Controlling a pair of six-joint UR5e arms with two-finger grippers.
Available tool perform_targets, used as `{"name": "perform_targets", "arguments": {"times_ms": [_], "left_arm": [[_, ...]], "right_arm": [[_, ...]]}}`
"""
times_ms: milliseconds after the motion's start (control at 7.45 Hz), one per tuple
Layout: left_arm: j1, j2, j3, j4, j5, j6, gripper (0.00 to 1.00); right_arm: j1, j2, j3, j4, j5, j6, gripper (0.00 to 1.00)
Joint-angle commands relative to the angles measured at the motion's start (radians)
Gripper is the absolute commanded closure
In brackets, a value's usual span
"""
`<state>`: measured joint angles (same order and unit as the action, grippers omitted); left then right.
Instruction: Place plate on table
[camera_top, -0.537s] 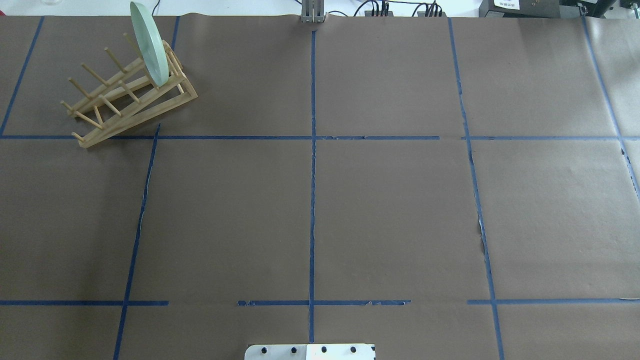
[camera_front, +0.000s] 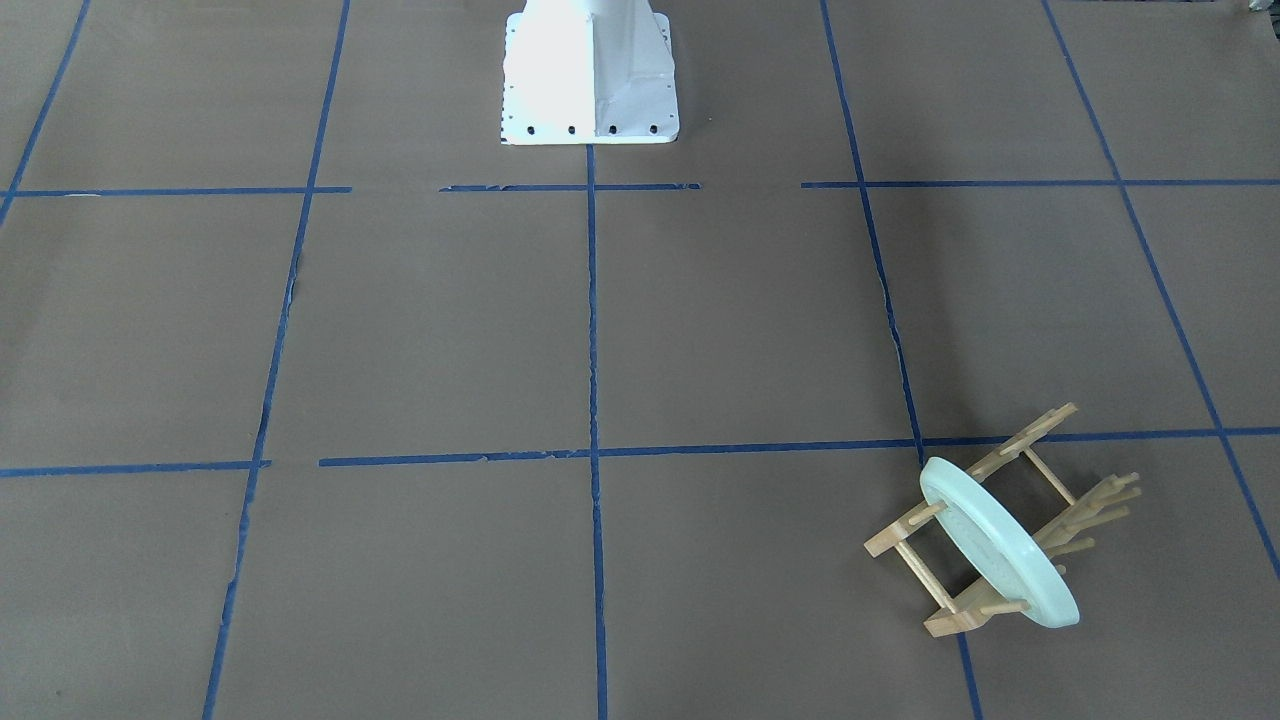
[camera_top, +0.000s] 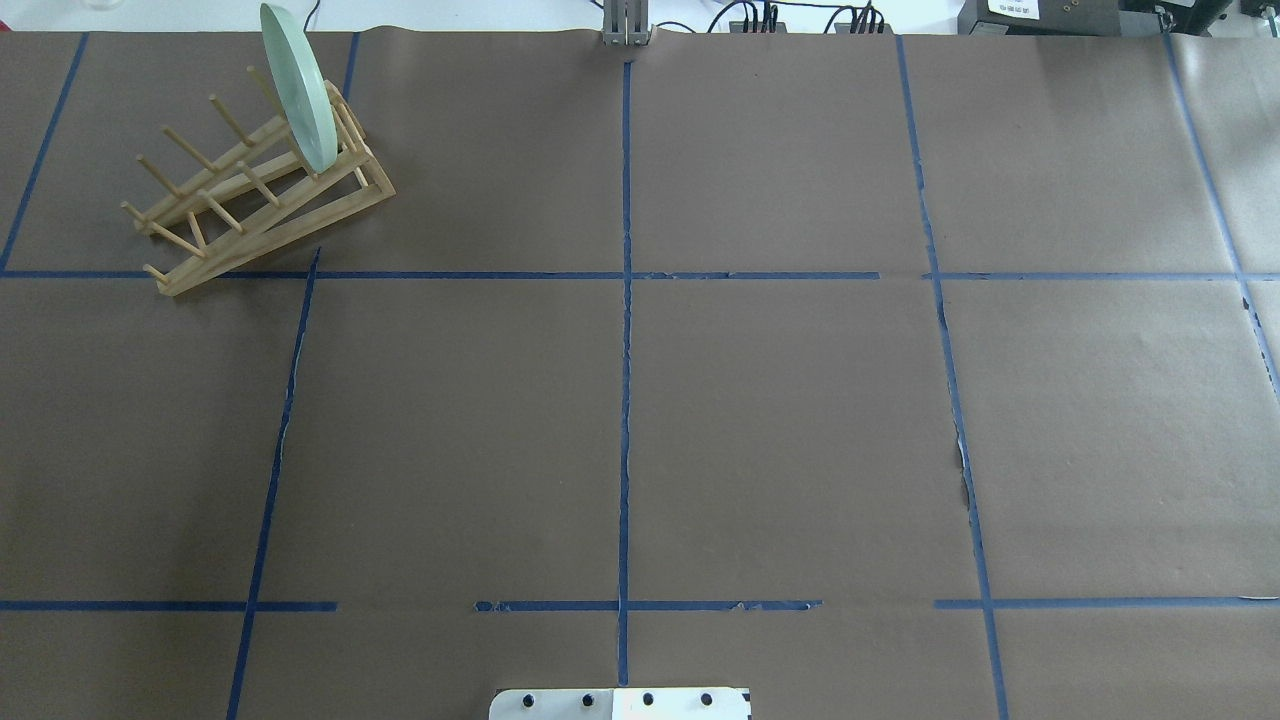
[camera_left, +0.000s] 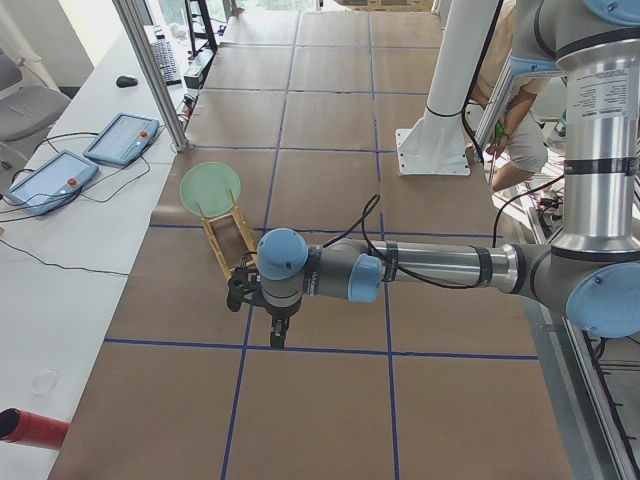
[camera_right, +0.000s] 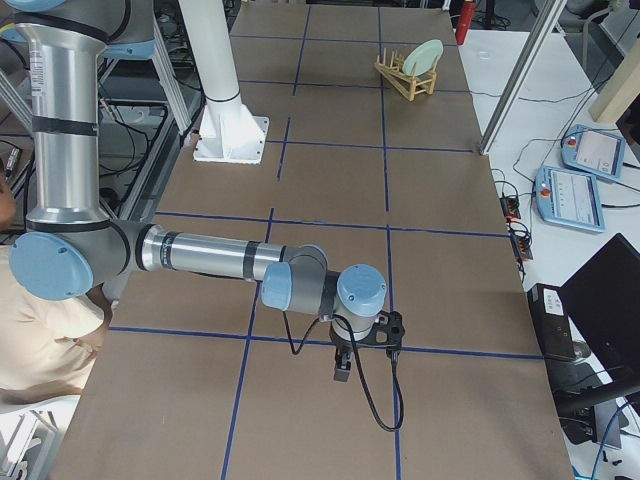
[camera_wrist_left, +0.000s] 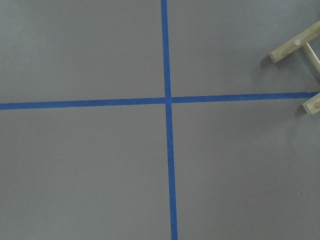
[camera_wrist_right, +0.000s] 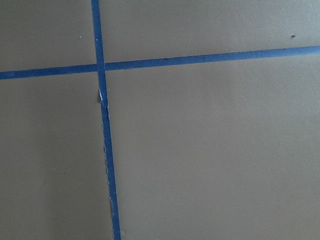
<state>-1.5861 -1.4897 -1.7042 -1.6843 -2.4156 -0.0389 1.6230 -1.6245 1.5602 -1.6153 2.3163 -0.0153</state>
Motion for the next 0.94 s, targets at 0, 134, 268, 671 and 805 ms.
{"name": "perform_targets", "arguments": {"times_ms": [0,134,268,671,805], "left_arm": [[-0.002,-0.077,-0.032,0.003,0.024,-0.006,0.00],[-0.002,-0.157,-0.013,-0.002,0.065,-0.003,0.00],[-0.002,-0.249,-0.006,-0.006,0.158,-0.002,0.00],[0.002,-0.360,0.040,-0.229,0.037,-0.516,0.00],[0.003,-0.372,0.097,-0.406,-0.061,-0.697,0.00]], "right_arm": [[0.000,0.000,0.001,0.000,0.000,0.000,0.00],[0.000,0.000,0.000,0.000,0.000,0.000,0.00],[0.000,0.000,0.000,0.000,0.000,0.000,0.00],[0.000,0.000,0.000,0.000,0.000,0.000,0.00],[0.000,0.000,0.000,0.000,0.000,0.000,0.00]]}}
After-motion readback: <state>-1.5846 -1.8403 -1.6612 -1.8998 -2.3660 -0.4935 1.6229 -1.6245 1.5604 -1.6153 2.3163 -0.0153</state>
